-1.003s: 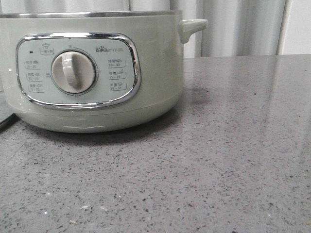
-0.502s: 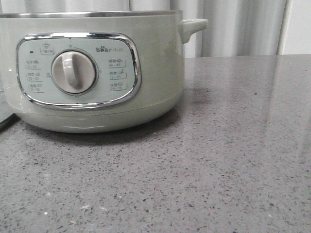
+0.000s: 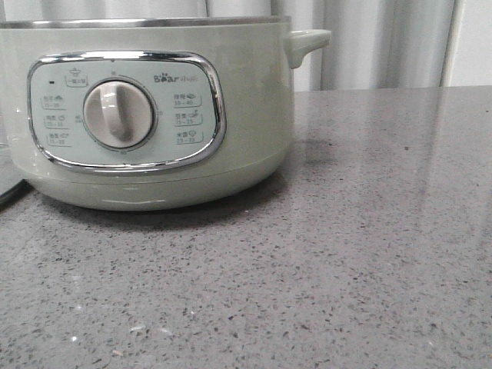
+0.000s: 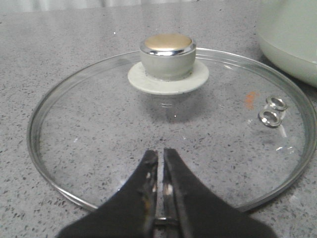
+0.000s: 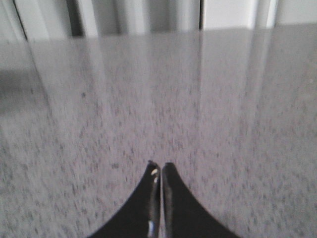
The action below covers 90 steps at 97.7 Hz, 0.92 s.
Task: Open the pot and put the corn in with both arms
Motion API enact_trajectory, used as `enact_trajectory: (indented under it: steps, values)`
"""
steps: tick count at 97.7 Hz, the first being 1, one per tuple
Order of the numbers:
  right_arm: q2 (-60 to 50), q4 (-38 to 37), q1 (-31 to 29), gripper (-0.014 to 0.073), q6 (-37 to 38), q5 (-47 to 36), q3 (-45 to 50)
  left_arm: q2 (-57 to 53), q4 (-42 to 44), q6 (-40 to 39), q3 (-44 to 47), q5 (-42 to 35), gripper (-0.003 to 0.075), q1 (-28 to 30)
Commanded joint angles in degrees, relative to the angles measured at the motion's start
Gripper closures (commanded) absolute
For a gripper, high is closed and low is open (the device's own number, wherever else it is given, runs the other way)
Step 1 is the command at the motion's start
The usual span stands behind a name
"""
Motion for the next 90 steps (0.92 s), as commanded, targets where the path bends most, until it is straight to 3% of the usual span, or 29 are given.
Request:
enact_trajectory:
  steps: [1, 7, 90]
  values:
    - [-1.32, -0.81, -0.42, 0.0667, -1.38, 0.09, 1.15, -1.96, -0.53, 0.00, 0.41, -2.41, 0.0741, 0.06]
    - [-1.32, -0.81, -0.42, 0.0667, -1.52, 3.01, 1.15, -1.96, -0.53, 0.00, 0.41, -2.41, 0.0741, 0.06]
    - [-1.32, -0.81, -0.42, 0.0667, -1.80, 2.93, 1.15, -1.96, -0.53, 0.00, 0.41, -2.52, 0.0741, 0.06]
